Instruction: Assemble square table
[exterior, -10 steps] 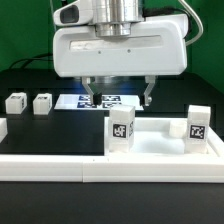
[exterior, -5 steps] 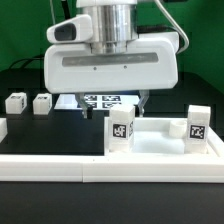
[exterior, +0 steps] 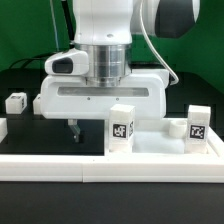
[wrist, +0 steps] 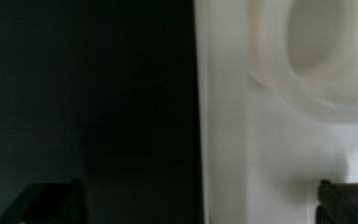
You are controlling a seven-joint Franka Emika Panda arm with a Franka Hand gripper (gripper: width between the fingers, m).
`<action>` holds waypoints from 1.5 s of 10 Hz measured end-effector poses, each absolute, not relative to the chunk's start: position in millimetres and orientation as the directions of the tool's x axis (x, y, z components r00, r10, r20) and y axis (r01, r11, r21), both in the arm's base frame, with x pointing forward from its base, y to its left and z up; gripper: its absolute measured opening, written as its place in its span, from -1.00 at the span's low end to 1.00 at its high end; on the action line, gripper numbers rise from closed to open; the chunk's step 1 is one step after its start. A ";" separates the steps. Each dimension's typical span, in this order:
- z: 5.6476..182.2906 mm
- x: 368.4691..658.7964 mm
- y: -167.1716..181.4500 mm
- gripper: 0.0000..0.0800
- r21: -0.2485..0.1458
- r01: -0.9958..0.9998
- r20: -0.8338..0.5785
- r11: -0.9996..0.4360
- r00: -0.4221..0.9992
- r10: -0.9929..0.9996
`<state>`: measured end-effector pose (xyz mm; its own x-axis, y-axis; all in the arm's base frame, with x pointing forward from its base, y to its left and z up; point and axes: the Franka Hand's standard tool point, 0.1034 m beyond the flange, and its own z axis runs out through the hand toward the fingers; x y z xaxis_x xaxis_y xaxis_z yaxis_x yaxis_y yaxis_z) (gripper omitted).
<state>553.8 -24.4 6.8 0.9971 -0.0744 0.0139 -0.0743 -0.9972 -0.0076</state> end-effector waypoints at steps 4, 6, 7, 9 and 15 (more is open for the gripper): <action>6.8 553.6 -25.6 -0.03 -0.008 -0.077 0.014 -0.997 0.997 -0.077; 6.7 553.5 -26.0 -0.57 -0.008 -0.078 0.014 -0.997 0.997 -0.078; 6.7 553.3 -26.1 -0.85 -0.007 -0.077 0.013 -0.997 0.997 -0.077; 6.7 553.1 -26.0 -0.85 -0.006 -0.073 0.012 -0.997 0.997 -0.073; 6.7 553.1 -26.1 -0.85 -0.002 -0.062 0.011 -0.998 0.998 -0.062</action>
Offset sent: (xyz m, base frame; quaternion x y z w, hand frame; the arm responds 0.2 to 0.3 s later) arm 0.0000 0.0000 0.0000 0.0000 0.0000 0.0000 1.0000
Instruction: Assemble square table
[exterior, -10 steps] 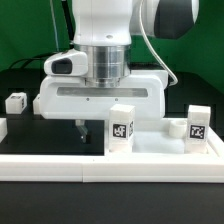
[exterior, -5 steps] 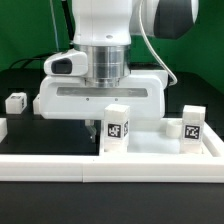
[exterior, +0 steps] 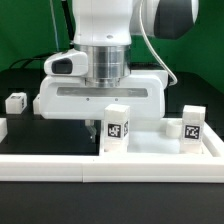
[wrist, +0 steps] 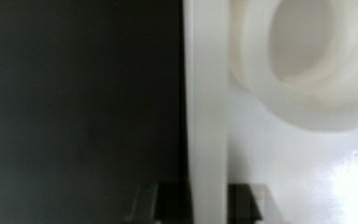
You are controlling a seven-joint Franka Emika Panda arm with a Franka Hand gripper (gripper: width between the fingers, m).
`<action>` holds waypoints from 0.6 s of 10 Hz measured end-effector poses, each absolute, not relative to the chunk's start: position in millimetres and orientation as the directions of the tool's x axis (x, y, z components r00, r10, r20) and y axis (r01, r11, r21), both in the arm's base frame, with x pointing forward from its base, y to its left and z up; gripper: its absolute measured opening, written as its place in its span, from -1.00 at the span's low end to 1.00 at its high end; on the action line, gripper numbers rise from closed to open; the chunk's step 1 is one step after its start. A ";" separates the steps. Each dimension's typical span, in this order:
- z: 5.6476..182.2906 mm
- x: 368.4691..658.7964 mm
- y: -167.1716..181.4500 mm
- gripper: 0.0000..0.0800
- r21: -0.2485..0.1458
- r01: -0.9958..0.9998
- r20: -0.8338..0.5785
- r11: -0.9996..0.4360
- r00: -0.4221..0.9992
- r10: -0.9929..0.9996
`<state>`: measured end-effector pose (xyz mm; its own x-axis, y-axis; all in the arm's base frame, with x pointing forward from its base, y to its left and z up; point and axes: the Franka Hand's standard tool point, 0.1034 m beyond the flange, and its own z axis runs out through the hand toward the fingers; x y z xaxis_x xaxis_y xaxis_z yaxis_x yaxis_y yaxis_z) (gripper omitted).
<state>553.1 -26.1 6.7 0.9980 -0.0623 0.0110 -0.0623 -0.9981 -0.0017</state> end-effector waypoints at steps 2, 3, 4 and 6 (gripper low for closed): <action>6.9 553.1 -26.7 -0.85 0.000 -0.051 0.011 -0.999 0.999 -0.051; 7.3 552.7 -33.9 -0.85 0.000 0.032 0.010 -0.999 0.999 0.032; 7.2 553.2 -40.1 -0.85 0.005 0.100 0.014 -0.995 0.995 0.100; 7.2 554.0 -45.4 -0.85 0.018 0.235 0.012 -0.972 0.972 0.235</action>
Offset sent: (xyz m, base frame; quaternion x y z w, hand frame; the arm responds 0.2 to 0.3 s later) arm -0.0035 -0.0065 -0.0009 0.0217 -0.0014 -0.1132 0.9933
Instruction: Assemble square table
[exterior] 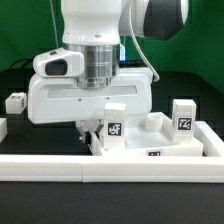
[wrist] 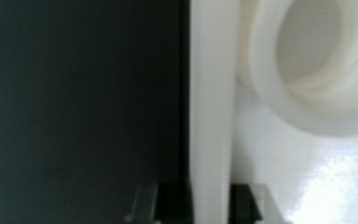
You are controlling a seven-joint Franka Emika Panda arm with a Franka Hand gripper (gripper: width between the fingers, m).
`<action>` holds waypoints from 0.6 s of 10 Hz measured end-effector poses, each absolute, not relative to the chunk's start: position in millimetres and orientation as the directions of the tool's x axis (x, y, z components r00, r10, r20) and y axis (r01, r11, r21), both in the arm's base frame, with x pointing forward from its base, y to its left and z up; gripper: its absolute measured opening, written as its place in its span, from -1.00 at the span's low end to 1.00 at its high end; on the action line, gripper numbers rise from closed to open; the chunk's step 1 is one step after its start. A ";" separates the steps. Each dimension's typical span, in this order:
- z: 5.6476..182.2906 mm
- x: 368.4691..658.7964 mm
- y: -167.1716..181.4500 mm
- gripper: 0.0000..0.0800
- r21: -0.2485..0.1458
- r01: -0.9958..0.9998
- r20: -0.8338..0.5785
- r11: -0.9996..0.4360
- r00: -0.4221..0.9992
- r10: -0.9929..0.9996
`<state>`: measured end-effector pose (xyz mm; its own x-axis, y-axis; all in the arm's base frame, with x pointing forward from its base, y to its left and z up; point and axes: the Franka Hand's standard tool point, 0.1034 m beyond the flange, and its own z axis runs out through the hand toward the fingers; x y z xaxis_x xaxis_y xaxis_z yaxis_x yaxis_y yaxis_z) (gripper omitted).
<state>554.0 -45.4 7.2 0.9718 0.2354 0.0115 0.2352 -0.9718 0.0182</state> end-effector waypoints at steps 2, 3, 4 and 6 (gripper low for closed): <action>8.1 556.0 -47.0 -0.85 0.038 0.352 0.004 -0.935 0.936 0.352; 9.3 562.6 -36.0 -0.85 0.064 0.475 0.004 -0.878 0.879 0.476; 11.7 567.9 -36.7 -0.85 0.088 0.570 -0.009 -0.817 0.821 0.571; 13.9 577.8 -32.7 -0.84 0.167 0.683 -0.004 -0.711 0.722 0.692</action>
Offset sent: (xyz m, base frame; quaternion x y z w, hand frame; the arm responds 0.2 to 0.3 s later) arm 0.0295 0.0587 0.0009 0.0018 0.0321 -0.3473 0.9372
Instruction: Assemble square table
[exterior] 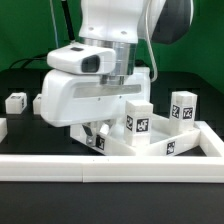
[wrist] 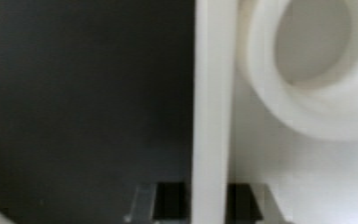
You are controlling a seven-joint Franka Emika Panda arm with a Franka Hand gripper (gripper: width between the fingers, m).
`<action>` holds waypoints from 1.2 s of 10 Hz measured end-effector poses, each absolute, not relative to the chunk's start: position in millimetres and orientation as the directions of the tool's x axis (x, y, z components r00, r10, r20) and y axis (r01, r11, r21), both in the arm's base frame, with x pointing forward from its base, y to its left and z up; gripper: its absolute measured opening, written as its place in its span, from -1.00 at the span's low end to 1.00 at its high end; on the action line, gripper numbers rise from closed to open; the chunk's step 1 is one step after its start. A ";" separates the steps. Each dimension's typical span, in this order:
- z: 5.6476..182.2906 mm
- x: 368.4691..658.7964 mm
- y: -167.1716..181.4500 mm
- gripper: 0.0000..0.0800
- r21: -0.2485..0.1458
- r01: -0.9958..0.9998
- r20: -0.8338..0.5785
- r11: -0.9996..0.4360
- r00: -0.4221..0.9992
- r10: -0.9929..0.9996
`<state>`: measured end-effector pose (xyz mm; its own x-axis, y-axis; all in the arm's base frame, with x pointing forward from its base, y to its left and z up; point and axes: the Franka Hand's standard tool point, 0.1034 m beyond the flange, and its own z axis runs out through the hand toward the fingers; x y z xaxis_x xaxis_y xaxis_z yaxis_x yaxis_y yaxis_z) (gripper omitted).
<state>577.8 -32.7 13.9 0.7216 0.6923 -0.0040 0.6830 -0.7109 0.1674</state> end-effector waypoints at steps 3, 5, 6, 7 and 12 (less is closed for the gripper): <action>15.9 578.3 -39.5 -0.83 0.173 0.782 -0.038 -0.599 0.613 0.789; 16.0 578.5 -42.7 -0.83 0.174 0.840 -0.064 -0.515 0.531 0.845; 16.0 578.4 -44.5 -0.83 0.171 0.876 -0.082 -0.452 0.470 0.879; 15.8 578.4 -45.1 -0.83 0.168 0.907 -0.102 -0.387 0.406 0.908; 14.8 588.7 -24.2 -0.83 0.130 0.990 -0.194 0.046 -0.020 0.981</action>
Offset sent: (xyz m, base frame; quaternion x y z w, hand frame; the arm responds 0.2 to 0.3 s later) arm 0.0000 0.0000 0.0000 0.0000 0.0000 -0.1938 0.9810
